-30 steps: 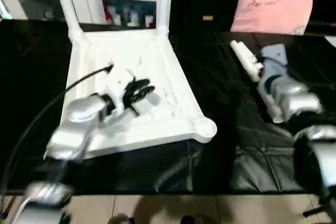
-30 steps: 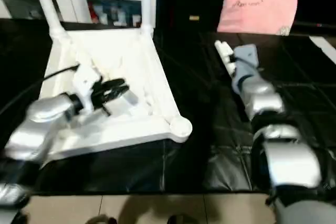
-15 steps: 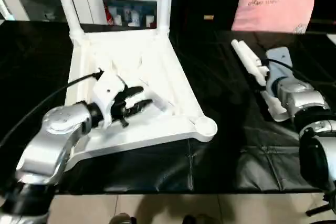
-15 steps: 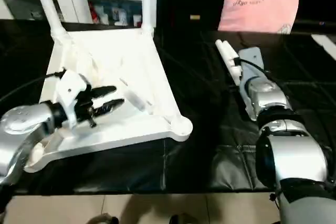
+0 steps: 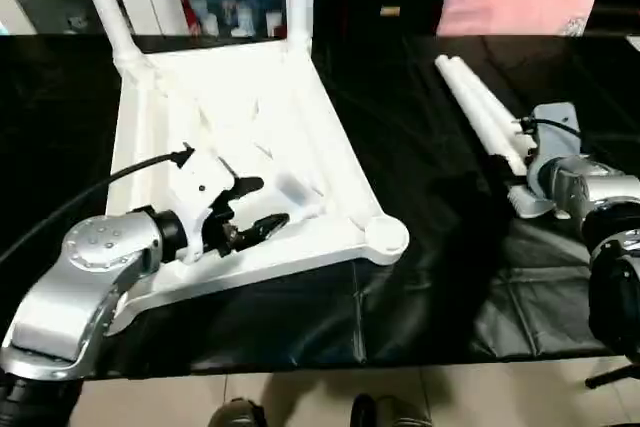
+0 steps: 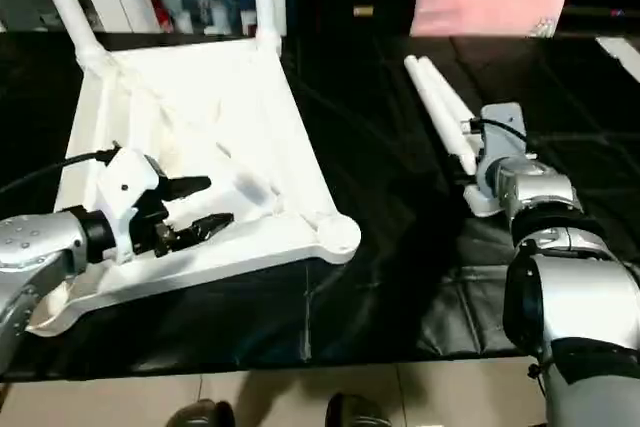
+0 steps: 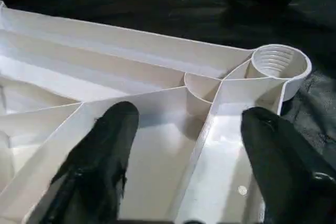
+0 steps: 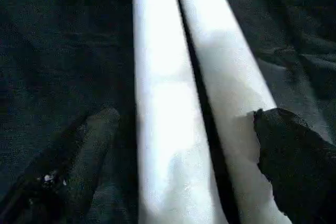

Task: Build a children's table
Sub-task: Pick table leg

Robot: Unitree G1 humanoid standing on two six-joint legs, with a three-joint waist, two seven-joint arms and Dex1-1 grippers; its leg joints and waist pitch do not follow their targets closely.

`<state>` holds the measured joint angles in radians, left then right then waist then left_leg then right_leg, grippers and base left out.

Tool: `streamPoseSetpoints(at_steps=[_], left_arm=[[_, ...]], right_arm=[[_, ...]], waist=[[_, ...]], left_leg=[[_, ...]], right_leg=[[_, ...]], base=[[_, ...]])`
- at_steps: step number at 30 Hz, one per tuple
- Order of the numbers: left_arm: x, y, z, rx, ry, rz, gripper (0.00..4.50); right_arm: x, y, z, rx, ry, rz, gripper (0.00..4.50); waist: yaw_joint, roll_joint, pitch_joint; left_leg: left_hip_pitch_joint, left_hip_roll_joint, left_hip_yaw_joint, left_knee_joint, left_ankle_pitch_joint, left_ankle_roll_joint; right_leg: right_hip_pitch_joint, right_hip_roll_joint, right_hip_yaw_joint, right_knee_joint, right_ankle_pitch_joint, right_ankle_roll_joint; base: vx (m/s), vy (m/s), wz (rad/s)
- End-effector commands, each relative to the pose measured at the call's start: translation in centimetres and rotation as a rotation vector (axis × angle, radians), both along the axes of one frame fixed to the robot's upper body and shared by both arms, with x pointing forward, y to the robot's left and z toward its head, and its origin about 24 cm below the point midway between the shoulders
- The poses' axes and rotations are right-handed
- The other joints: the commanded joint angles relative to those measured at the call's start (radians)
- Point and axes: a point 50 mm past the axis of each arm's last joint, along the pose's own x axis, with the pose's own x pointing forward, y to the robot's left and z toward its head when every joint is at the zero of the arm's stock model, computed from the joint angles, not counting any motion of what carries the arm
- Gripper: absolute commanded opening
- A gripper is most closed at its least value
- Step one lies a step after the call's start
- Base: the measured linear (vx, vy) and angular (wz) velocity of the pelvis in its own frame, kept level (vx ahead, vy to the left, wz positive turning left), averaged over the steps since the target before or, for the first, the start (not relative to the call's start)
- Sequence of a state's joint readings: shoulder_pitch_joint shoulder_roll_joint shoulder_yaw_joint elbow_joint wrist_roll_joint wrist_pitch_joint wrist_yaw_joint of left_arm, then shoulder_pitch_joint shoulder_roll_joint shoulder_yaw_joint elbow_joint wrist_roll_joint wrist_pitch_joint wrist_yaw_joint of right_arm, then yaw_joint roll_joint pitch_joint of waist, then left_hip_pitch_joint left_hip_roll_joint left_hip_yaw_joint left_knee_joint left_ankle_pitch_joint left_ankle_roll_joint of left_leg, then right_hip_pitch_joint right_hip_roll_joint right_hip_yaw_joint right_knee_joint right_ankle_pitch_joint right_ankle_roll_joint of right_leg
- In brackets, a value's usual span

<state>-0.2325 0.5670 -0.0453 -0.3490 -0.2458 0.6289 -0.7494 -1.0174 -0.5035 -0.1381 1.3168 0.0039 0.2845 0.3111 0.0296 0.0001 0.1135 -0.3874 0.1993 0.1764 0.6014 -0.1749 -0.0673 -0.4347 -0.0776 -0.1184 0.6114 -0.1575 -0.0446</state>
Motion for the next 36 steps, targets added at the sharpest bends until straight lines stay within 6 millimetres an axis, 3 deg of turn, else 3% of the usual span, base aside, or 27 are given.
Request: streamPoseSetpoints(at_steps=[1,9,19,36], left_arm=[[-0.1,0.0,0.7,-0.005,-0.020,0.002,3.85],[-0.2,-0.2,0.9,-0.007,-0.018,-0.004,4.48],[-0.2,-0.5,0.8,-0.001,-0.006,-0.021,4.48],[-0.8,-1.1,0.3,0.026,0.056,-0.111,4.50]], right_arm=[[0.1,0.4,0.1,0.015,0.014,0.057,4.50],[0.3,0.5,0.8,-0.026,0.015,0.114,4.50],[-0.1,1.2,0.4,0.140,0.100,0.187,4.50],[-0.9,0.7,-0.5,0.179,0.201,0.124,3.01]], waist=[[0.001,0.001,-0.056],[0.002,-0.001,-0.056],[0.004,0.001,-0.057],[0.007,-0.003,-0.064]], left_leg=[[0.010,0.022,-0.005,-0.060,-0.239,0.067],[0.012,0.024,-0.006,-0.062,-0.244,0.054],[0.010,0.027,-0.004,-0.061,-0.223,0.068],[0.011,0.027,-0.003,-0.059,-0.222,0.045]], right_leg=[[0.065,-0.055,0.056,-0.080,-0.319,-0.195],[0.063,-0.057,0.058,-0.082,-0.342,-0.189],[0.065,-0.056,0.059,-0.080,-0.321,-0.206],[0.065,-0.059,0.059,-0.081,-0.352,-0.195]], base=[[0.000,0.000,0.00],[0.000,0.000,0.00],[0.000,0.000,0.00],[0.000,0.000,0.00]])
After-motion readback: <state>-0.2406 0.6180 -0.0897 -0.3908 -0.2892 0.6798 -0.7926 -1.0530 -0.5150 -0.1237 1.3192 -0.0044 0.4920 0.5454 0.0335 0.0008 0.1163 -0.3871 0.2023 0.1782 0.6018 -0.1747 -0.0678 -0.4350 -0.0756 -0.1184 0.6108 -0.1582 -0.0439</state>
